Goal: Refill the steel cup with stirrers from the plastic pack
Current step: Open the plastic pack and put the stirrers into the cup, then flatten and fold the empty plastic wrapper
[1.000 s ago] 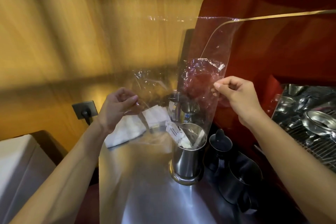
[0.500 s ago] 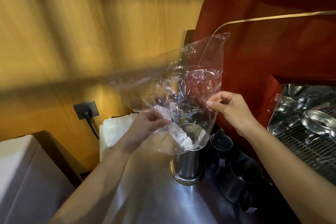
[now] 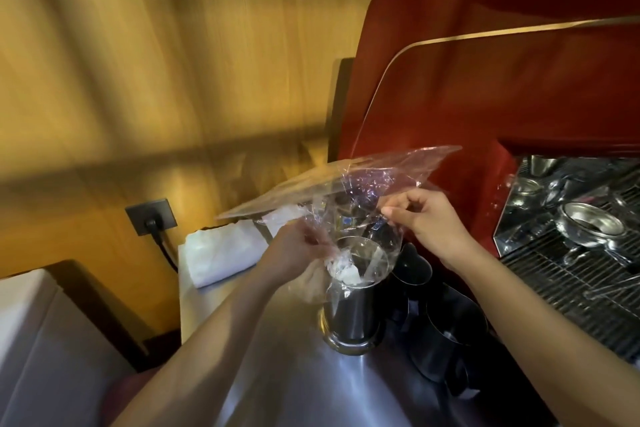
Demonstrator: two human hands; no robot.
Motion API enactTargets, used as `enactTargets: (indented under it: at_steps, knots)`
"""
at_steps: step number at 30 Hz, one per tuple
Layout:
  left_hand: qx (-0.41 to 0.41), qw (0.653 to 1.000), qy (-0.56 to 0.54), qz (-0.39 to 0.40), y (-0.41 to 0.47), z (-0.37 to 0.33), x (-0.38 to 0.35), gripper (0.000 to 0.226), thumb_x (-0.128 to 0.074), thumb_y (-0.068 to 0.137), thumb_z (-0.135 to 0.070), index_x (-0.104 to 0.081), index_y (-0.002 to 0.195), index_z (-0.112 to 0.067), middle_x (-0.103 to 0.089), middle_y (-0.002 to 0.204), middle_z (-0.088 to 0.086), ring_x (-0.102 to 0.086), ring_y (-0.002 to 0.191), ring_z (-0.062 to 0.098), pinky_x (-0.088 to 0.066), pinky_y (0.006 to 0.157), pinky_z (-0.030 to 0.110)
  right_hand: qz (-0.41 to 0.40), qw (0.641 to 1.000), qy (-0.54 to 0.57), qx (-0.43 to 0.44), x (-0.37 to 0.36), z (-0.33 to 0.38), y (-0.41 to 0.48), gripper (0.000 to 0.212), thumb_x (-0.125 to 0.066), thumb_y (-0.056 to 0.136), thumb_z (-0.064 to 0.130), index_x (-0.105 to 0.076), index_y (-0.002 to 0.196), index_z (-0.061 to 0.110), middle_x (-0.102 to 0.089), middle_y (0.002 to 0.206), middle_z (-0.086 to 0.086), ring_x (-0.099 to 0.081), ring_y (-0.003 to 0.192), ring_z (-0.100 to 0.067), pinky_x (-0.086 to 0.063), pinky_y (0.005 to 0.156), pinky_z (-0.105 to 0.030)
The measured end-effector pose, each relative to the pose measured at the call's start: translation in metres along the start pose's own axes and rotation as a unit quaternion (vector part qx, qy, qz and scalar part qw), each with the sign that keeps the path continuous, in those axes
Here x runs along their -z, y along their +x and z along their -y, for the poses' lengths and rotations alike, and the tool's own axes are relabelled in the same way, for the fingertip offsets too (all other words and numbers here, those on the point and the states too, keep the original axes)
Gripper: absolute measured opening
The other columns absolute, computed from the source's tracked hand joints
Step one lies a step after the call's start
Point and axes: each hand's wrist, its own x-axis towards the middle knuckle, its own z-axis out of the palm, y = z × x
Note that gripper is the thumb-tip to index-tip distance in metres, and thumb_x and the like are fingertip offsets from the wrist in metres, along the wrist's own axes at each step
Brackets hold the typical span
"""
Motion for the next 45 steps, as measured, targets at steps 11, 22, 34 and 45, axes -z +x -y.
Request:
enactTargets:
  at_steps: [11, 22, 34, 45]
  knots:
    - [0.008, 0.987, -0.158, -0.032, -0.004, 0.006, 0.027, 0.013, -0.068, 0.082, -0.015, -0.066, 0.07, -0.021, -0.073, 0.071, 0.002, -0.067, 0.067, 0.015, -0.05, 0.067, 0.032, -0.023, 0.999, 0.021, 0.015, 0.005, 0.003, 0.001, 0.009, -0.063, 0.081, -0.001, -0.065, 0.073, 0.004, -0.059, 0.065, -0.009, -0.053, 0.057, -0.012, -0.046, 0.057, -0.019]
    - [0.021, 0.951, -0.282, -0.128, -0.022, 0.007, 0.1, 0.014, -0.068, 0.075, -0.029, -0.07, 0.072, -0.015, -0.073, 0.069, 0.0, -0.067, 0.068, 0.016, -0.052, 0.077, 0.037, -0.039, 0.995, 0.079, 0.052, 0.009, 0.024, 0.012, 0.008, -0.065, 0.08, 0.002, -0.066, 0.074, 0.007, -0.064, 0.067, -0.014, -0.058, 0.06, -0.015, -0.049, 0.06, -0.02]
    - [-0.049, 0.939, -0.258, -0.223, -0.058, -0.01, 0.14, 0.012, -0.063, 0.082, -0.017, -0.066, 0.07, -0.016, -0.068, 0.056, 0.0, -0.061, 0.048, 0.012, -0.052, 0.045, 0.022, 0.036, 0.981, 0.173, 0.074, -0.004, 0.056, 0.017, 0.019, -0.065, 0.079, 0.002, -0.068, 0.067, 0.015, -0.069, 0.056, 0.0, -0.061, 0.053, -0.009, -0.046, 0.045, -0.016]
    - [-0.035, 0.929, -0.208, -0.306, -0.087, -0.001, 0.163, 0.014, -0.069, 0.072, -0.032, -0.067, 0.063, -0.022, -0.065, 0.051, -0.001, -0.053, 0.039, 0.008, -0.043, 0.036, 0.017, 0.098, 0.972, 0.185, 0.106, -0.037, 0.062, 0.03, 0.006, -0.069, 0.074, 0.009, -0.067, 0.07, 0.013, -0.065, 0.056, -0.004, -0.057, 0.046, -0.013, -0.043, 0.04, -0.017]
